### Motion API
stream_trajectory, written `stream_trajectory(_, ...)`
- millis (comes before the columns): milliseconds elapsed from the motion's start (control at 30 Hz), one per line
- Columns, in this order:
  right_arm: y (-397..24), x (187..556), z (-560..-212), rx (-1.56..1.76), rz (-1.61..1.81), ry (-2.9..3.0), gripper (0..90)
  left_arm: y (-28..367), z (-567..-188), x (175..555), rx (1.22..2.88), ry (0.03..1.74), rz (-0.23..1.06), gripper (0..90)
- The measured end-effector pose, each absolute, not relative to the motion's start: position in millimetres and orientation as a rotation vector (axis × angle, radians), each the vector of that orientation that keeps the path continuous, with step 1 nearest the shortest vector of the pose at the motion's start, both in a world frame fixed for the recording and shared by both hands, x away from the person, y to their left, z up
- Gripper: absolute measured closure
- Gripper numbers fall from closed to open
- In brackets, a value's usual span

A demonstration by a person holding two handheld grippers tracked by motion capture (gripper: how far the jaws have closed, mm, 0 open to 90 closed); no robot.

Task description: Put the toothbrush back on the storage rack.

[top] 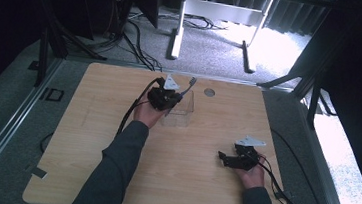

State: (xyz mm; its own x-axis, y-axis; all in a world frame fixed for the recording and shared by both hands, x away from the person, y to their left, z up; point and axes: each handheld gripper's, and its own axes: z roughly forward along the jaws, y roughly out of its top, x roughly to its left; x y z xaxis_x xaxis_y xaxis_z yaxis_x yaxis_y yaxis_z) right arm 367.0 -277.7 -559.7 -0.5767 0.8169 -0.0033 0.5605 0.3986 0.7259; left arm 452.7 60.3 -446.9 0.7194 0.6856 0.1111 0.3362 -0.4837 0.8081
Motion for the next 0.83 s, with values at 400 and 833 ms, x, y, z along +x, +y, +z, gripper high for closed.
stream_trajectory(400,-277.7,367.0,-559.6,1.19,0.988,2.302,18.5,82.7,-431.4,434.2,1.989,0.788,0.512,56.3)
stream_trajectory(833,-277.8,366.3,-559.7,1.192,0.987,2.302,18.5,145.1,-445.5,413.7,1.916,1.007,0.575,41.3)
